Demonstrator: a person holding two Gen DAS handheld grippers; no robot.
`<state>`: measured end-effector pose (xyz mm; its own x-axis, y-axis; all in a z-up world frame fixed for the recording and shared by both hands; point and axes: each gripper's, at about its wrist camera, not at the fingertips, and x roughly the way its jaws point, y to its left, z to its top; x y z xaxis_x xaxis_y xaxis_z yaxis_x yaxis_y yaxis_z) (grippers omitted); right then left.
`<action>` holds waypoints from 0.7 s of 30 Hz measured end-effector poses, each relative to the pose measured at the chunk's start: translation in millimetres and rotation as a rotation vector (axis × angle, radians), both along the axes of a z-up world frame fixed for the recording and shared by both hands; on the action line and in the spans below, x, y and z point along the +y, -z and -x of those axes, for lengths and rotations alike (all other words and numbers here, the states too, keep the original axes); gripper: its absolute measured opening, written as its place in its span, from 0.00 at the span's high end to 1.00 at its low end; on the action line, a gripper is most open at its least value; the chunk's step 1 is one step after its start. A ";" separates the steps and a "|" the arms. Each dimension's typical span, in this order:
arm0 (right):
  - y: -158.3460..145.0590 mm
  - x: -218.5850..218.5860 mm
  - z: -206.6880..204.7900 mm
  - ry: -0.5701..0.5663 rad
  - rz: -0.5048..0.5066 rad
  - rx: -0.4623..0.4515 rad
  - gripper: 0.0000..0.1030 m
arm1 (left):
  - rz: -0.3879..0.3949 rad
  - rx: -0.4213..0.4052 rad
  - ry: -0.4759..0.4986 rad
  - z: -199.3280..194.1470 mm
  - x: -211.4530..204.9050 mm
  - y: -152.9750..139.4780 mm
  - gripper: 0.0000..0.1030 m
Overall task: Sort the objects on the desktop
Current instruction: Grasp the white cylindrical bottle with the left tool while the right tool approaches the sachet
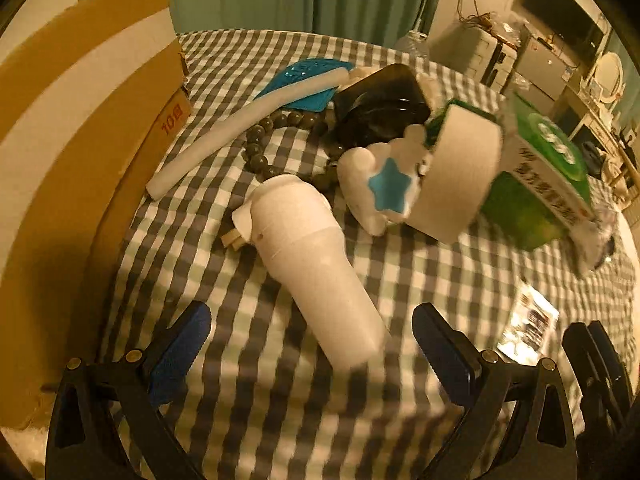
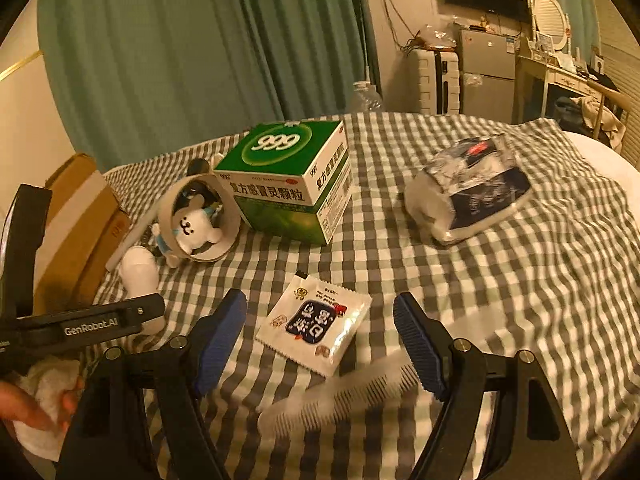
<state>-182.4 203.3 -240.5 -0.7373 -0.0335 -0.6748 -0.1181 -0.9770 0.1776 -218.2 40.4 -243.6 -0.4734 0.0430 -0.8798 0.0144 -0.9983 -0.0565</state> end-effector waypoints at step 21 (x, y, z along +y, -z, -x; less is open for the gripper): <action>29.7 -4.4 22.5 -0.008 -0.091 -0.135 0.77 | -0.013 0.066 0.119 -6.1 -22.3 3.7 0.61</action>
<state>-204.9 198.9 -270.1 -0.6397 0.0266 -0.7682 -0.1267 -0.9894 0.0712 -212.1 18.2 -247.3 -0.5210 0.1135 -0.8460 -0.1083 -0.9919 -0.0664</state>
